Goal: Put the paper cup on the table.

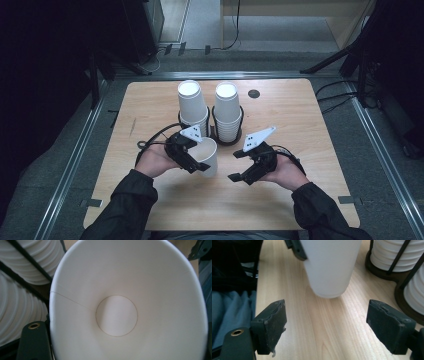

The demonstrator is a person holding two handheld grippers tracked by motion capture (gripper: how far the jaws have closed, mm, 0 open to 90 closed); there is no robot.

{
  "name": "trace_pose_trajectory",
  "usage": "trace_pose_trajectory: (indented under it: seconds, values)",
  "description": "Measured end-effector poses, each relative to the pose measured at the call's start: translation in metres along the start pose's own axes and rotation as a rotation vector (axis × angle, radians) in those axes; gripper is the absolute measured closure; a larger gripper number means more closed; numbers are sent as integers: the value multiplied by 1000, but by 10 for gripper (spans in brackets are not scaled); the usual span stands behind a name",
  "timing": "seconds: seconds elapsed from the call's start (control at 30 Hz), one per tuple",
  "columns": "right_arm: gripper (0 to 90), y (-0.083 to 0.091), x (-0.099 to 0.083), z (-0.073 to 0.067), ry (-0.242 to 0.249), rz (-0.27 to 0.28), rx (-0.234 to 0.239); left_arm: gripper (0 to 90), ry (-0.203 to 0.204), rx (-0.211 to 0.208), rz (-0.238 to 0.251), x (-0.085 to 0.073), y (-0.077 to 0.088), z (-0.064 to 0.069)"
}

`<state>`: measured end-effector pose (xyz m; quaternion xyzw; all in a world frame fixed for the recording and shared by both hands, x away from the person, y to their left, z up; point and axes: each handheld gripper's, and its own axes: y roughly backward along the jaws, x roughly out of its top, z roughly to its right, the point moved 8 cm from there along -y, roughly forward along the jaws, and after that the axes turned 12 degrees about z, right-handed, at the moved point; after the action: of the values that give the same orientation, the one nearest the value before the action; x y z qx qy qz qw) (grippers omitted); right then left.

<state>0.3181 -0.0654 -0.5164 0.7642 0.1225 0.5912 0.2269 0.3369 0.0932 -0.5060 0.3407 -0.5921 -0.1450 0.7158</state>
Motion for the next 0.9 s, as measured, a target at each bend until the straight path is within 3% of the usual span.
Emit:
trace_pose_trajectory:
  seconds: [0.4, 0.6, 0.9]
  values:
    - [169, 11, 2, 14, 9, 31, -87, 202, 32, 31, -10, -13, 10, -8]
    - [169, 16, 1, 28, -46, 53, -161, 198, 59, 52, -14, -20, 18, -12]
    - [175, 28, -2, 40, -54, 55, -213, 196, 88, 95, -14, -31, 30, -18]
